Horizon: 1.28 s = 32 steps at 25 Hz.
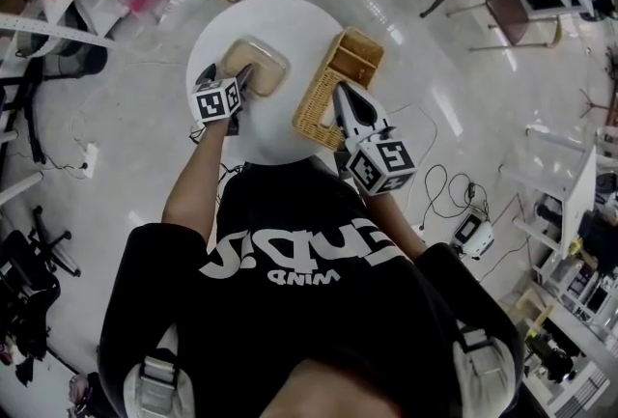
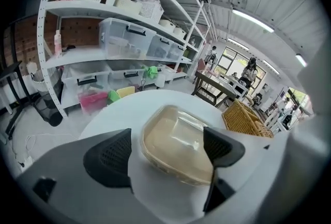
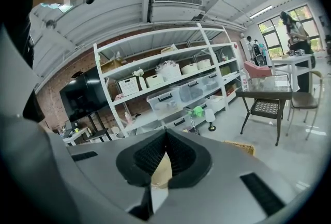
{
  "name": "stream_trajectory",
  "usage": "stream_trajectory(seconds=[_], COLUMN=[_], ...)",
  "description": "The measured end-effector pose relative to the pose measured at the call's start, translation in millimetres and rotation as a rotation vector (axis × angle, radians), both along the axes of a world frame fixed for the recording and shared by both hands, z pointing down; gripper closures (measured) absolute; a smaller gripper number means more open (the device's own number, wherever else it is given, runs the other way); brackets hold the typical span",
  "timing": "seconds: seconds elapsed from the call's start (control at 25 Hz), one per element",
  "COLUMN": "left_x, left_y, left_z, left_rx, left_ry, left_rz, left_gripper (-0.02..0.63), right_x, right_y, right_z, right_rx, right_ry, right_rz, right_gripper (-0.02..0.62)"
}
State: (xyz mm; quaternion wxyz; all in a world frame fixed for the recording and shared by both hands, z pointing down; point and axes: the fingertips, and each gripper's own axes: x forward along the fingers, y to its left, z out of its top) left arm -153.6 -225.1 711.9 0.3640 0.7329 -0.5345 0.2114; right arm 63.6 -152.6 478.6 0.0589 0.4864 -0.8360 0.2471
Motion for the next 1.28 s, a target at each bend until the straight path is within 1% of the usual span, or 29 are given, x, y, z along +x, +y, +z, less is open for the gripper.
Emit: stream_trajectory(seconds=[0.12,0.24,0.4,0.6,0.92,1.0,1.12,1.28], left_x=[3,3,7,7,3,2,-3,-8], left_y=[1,2,0,1,-1,1,3,5], left_z=[13,18,16,15,-1,-6,-16,-29], left_rx=[-0.033,-0.051,-0.043,-0.046,-0.007,0.004,0.030,0.059], left_ry=[0.002,-0.021,-0.039,-0.045,-0.121,-0.128,-0.131,-0.111], left_rz=[0.009,0.026,0.051,0.046,0.049,0.036,0.004,-0.025], left_gripper=[0.186,0.190,0.209,0.223,0.252,0.272,0.328,0.370], right_x=[4,5,6,5,2,4,6,5], right_y=[1,0,-1,-2,-2,0,4,6], right_z=[4,6,8,9,10,9,6,5], right_rx=[-0.010,-0.017,-0.029,-0.029,-0.026,-0.023,-0.015,-0.003], right_ry=[0.007,0.010,0.007,0.003,-0.002,-0.004,-0.008,-0.012], right_rz=[0.008,0.012,0.016,0.004,-0.010,-0.010,-0.011,-0.017], right_gripper=[0.597,0.597,0.597,0.597,0.597,0.597,0.597,0.597])
